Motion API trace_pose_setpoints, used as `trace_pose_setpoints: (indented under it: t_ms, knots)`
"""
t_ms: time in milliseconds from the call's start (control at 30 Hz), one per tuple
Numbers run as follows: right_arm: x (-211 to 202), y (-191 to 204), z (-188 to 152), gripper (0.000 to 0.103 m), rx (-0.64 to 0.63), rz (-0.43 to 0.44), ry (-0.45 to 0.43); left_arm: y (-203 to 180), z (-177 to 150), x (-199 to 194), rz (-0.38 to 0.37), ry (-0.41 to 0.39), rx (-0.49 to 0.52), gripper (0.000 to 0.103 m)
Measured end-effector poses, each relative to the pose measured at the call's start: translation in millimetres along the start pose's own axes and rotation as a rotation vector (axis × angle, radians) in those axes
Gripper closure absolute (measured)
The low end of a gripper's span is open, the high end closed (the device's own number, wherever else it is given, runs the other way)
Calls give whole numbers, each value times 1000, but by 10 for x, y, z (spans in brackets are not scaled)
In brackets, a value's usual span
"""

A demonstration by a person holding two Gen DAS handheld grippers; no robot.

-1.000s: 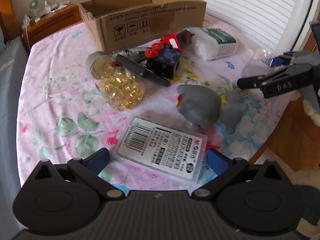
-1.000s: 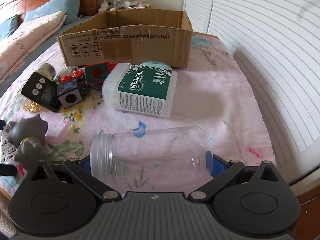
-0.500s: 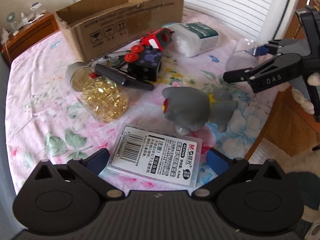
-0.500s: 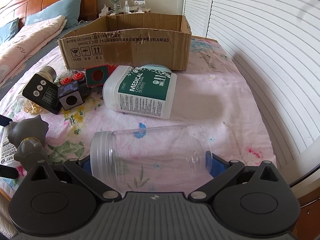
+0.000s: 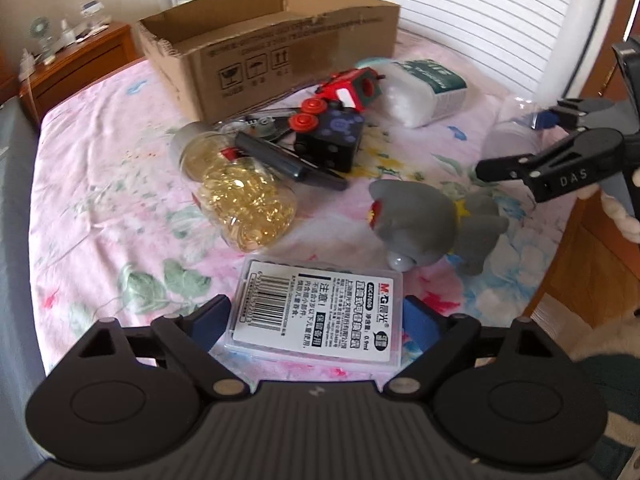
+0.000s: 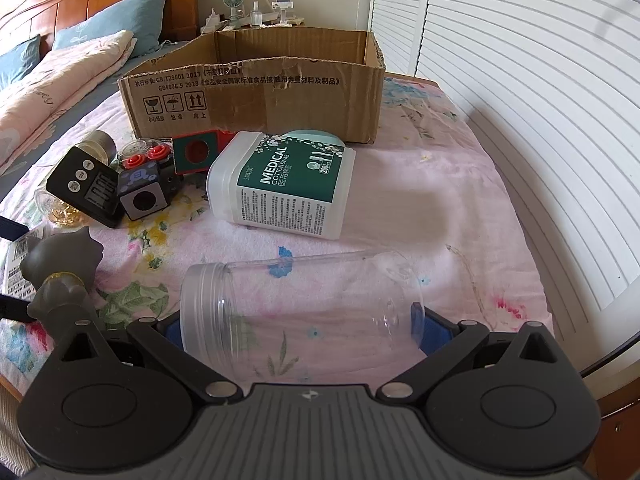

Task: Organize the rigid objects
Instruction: 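Lift the card package with the left gripper while the right holds the clear jar, then carry both items into the cardboard box and open both grippers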

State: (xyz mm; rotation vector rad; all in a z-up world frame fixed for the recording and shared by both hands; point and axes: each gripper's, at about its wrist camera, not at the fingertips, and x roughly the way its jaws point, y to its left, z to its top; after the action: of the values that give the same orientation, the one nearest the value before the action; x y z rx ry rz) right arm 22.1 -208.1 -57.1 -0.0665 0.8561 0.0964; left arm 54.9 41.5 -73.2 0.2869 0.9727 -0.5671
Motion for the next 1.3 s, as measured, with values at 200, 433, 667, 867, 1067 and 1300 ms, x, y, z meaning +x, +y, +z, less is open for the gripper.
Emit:
trace_pose_setpoints:
  t_ms: [200,433,667,867,1067,1300]
  knots:
    - [-77,17,43,0,-6,7,-8,-1,0,6,1,1,7,11]
    - [-141,87,47,0,-74,-3,0,3,5,-3,-5,-1,7,12]
    - [-197,103,87,8,-127,-19,-1,13,-10,-29,-9,7,-11,12]
    - [-252,77,141,8,-135,13,2,29,-18,-125,-15,2,-28,13]
    - [-375,55,264,8,-151,47,-22,29,61,-302,-12,-17,-26,13]
    - [-508,18,557,8,-164,78,-78,59,324,-536,-10,-60,-15,13]
